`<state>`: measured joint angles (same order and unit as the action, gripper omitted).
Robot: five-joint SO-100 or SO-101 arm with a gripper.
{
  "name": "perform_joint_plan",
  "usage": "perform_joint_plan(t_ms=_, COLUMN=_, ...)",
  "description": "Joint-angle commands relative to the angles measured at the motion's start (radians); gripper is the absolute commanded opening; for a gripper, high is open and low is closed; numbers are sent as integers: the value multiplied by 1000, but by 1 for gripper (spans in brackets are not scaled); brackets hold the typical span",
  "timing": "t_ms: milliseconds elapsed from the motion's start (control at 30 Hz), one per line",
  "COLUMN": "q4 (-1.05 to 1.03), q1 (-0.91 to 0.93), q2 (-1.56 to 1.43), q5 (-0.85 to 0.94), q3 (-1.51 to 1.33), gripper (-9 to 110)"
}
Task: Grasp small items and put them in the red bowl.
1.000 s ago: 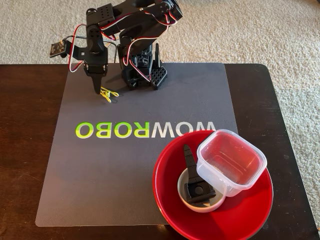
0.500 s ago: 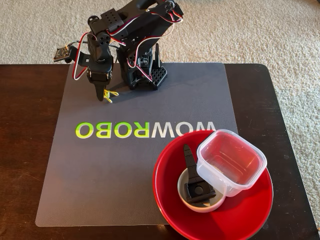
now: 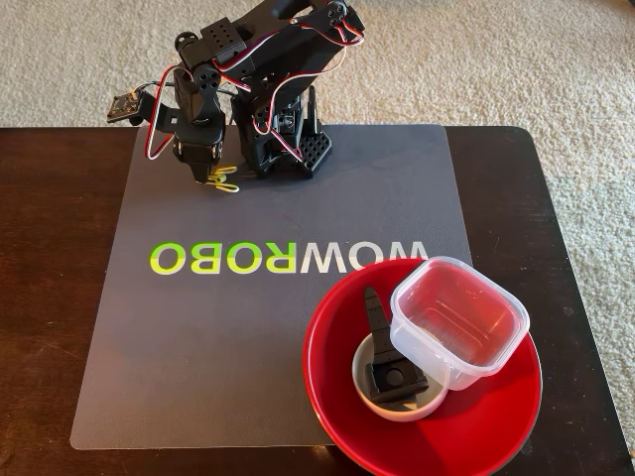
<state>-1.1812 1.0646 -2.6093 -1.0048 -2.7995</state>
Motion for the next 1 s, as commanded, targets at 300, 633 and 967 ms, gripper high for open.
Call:
perform_joint_plan(t_ms=300, q4=-86, q1=-433, q2=445, q5=324, q3=617, gripper=0)
perform_joint_plan(t_ms=633, q4=-465, q1=-838, q2=864, q5=440, q3=1542, gripper=0)
perform_joint_plan(t_ms=967, q4=-466, q1=-1244, q2=1052, q5=558, q3=1862, gripper=0)
